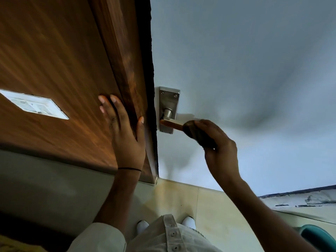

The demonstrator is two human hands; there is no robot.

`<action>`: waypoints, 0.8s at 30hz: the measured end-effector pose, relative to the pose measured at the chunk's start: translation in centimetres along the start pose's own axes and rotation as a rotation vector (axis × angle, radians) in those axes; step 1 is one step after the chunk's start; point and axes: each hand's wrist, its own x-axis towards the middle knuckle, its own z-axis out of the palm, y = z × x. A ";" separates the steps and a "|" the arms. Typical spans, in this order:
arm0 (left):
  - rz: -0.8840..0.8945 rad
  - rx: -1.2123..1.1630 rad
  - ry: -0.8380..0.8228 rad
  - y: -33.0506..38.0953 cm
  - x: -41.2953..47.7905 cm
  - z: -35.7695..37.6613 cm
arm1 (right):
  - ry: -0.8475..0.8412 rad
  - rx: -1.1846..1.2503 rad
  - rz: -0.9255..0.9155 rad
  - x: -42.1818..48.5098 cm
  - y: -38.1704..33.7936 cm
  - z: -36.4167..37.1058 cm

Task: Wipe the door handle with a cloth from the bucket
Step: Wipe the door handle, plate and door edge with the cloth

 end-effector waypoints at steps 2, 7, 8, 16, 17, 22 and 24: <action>-0.002 -0.007 -0.007 0.1 0.0 0.0 | 0.035 0.486 0.251 -0.2 0.0 0.2; -0.006 -0.025 -0.027 0.1 -0.1 -0.1 | 0.167 1.469 0.796 -1.3 -0.9 2.1; -0.007 -0.026 -0.032 0.1 -0.1 -0.2 | 0.199 1.573 0.841 -1.3 -1.4 2.7; -0.018 -0.037 -0.040 0.0 -0.1 -0.5 | 0.222 1.949 1.097 -0.8 -4.1 4.2; -0.022 -0.041 -0.040 0.0 -0.1 -0.5 | 0.194 1.944 1.093 -1.0 -4.0 3.9; -0.022 -0.067 -0.032 0.1 -0.1 -0.5 | 0.110 1.921 1.089 -0.3 -4.9 4.3; -0.021 -0.071 -0.035 0.1 -0.1 -0.5 | 0.061 1.917 1.092 0.2 -5.9 5.6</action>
